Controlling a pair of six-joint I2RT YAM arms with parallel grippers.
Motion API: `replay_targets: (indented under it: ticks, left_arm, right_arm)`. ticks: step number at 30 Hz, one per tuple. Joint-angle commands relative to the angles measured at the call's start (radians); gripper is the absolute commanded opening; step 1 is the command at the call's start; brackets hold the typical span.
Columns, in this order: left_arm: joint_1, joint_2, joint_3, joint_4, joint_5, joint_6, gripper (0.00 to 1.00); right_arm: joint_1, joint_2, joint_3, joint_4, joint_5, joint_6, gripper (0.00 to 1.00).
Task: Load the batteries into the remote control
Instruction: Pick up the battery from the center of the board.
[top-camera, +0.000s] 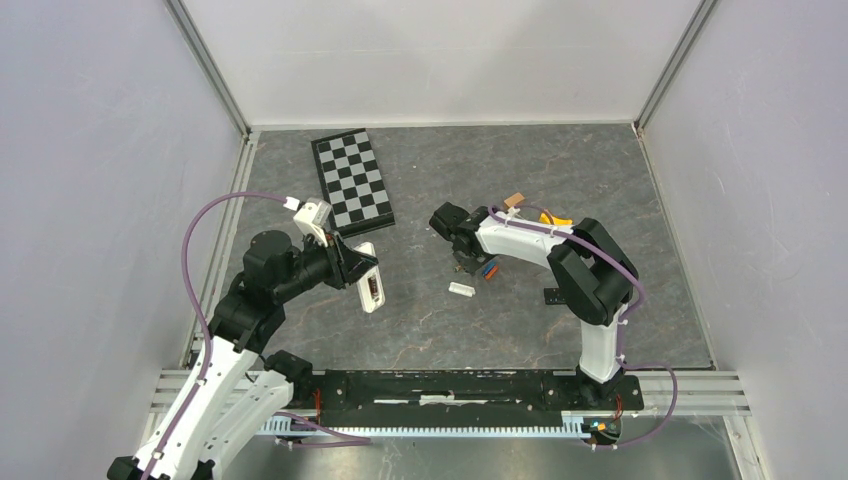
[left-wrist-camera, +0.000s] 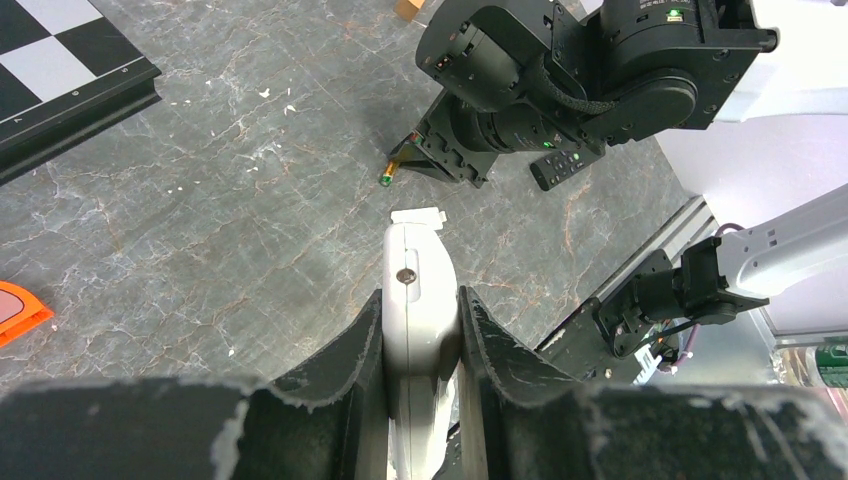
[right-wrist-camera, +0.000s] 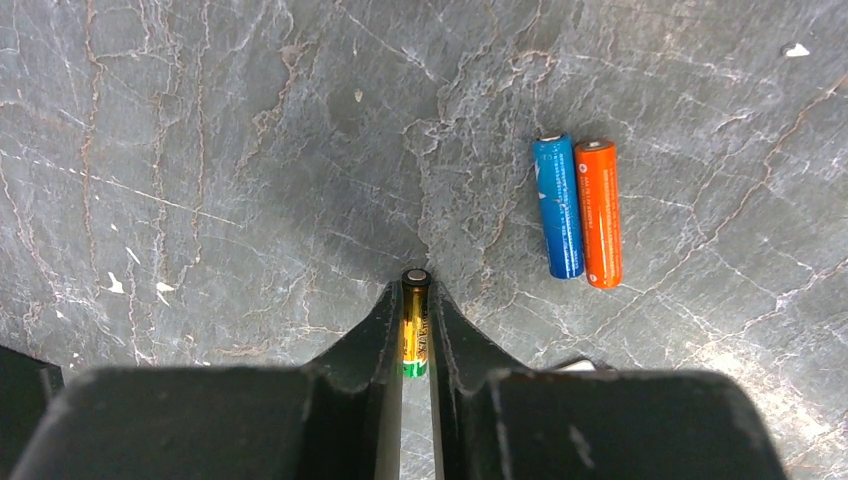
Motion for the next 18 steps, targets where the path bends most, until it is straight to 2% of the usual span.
replay_targets:
  ticks: [1,4,6,11,18]
  left_arm:
    - [0.003,-0.007,0.03,0.029,-0.002,0.035,0.02]
    - [0.003,-0.008,0.028,0.029,-0.004,0.034,0.02]
    - [0.003,-0.008,0.027,0.032,-0.003,0.035,0.02]
    - [0.004,-0.024,0.026,0.044,-0.013,0.035,0.02]
    - [0.004,-0.028,0.025,0.043,-0.017,0.035,0.02]
  right_arm:
    - [-0.007,-0.005,-0.023,-0.003,0.022,-0.023,0.16]
    - [-0.007,-0.001,-0.005,-0.006,0.013,-0.047,0.27]
    - [-0.006,0.011,0.015,-0.034,-0.016,-0.051,0.31]
    - [-0.005,0.073,0.1,-0.125,-0.096,-0.057,0.33]
    - [-0.006,0.101,0.105,-0.117,-0.126,-0.063,0.32]
